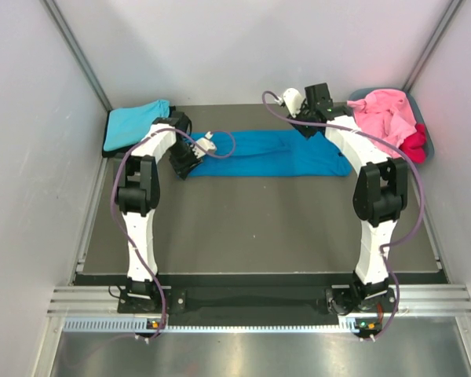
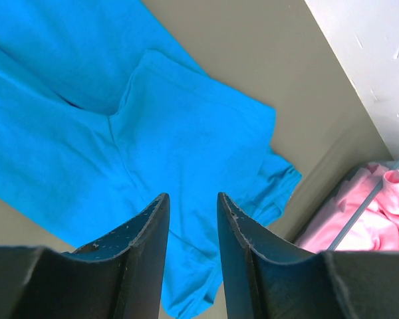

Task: Fold and stack the t-shirts
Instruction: Fold the tshirt

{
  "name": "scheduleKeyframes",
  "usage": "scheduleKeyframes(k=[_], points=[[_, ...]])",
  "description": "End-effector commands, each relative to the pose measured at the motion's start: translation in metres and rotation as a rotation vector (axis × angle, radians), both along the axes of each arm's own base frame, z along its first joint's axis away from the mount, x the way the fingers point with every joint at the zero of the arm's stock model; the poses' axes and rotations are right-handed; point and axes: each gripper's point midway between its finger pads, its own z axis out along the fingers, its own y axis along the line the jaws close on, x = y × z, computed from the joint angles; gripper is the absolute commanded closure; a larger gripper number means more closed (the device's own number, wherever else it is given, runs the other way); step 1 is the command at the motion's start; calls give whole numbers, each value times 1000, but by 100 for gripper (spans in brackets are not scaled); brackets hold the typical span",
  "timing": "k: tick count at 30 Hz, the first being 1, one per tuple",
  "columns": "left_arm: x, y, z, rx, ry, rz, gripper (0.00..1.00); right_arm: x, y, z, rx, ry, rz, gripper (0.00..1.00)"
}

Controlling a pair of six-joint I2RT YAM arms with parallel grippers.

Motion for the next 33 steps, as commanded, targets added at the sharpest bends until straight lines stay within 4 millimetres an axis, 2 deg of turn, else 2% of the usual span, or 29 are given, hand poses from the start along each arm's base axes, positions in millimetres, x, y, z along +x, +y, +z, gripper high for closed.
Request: scheduleKeyframes(k=[1,3,6,8,10,12,14,15,16,19,20,21,22,23,24,30,33], points=[[14,-3,0,4,-46,26,64,1,-2,43,23,-97,-12,65],[22,-4,2,3,-83,46,66,2,-3,41,22,-94,-15,65],[21,-6,-1,6,-84,47,71,4,-1,40,25,-93,-15,65],[17,-9,-1,4,-66,38,89,5,-2,42,21,-98,-18,65],[4,-11,3,-5,-27,25,100,5,-6,41,16,-98,-27,65],[-6,-13,13,-24,-12,14,100,5,-16,40,18,-96,-73,65],[-31,-14,16,-36,47,3,100,5,-34,35,60,-69,-139,65],[-37,-15,30,-50,32,-8,100,3,-42,30,93,-44,-188,65],[-59,-16,26,-51,87,-20,100,0,-52,22,113,-7,-206,64],[-98,-18,37,-62,130,-38,100,-3,-74,5,109,47,-255,64],[-112,-17,39,-63,157,-41,100,-5,-78,-9,107,90,-269,64],[-122,-17,49,-68,144,-45,100,-2,-83,-9,124,96,-293,64],[-142,-16,43,-69,191,-51,100,0,-93,-14,135,109,-322,64],[-152,-16,45,-72,206,-53,100,2,-97,-18,147,116,-340,64],[-172,-16,49,-79,235,-64,100,7,-103,-23,156,124,-361,64],[-235,-23,68,-62,348,-156,100,22,-98,-52,170,162,-367,63],[-256,-27,72,-49,397,-199,100,24,-90,-69,173,194,-351,63]])
